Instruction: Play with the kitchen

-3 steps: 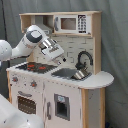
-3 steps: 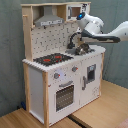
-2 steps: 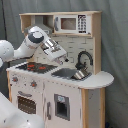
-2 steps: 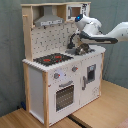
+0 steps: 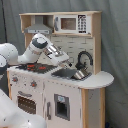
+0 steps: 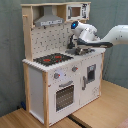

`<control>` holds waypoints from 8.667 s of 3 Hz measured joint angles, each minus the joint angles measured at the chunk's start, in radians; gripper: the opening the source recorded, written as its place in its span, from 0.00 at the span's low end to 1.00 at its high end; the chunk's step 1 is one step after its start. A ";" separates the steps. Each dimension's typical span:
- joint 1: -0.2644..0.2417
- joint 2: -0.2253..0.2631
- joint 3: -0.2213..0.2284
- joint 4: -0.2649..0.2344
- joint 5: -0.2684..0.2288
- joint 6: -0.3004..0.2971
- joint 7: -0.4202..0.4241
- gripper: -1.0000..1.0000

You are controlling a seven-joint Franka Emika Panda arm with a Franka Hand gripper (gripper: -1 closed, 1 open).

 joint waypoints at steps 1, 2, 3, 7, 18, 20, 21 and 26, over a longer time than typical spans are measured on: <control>-0.064 0.000 0.048 -0.002 0.000 0.061 0.014 1.00; -0.116 0.000 0.090 -0.069 0.000 0.094 0.018 1.00; -0.116 0.000 0.090 -0.077 0.000 0.094 0.018 1.00; 0.000 0.002 0.016 0.117 0.091 0.097 0.142 0.00; -0.239 0.024 0.490 0.542 0.568 0.212 0.469 0.00; -0.243 0.028 0.492 0.580 0.567 0.144 0.476 1.00; -0.246 0.028 0.459 0.613 0.552 0.145 0.478 1.00; -0.035 -0.018 0.442 0.719 0.097 0.103 0.492 1.00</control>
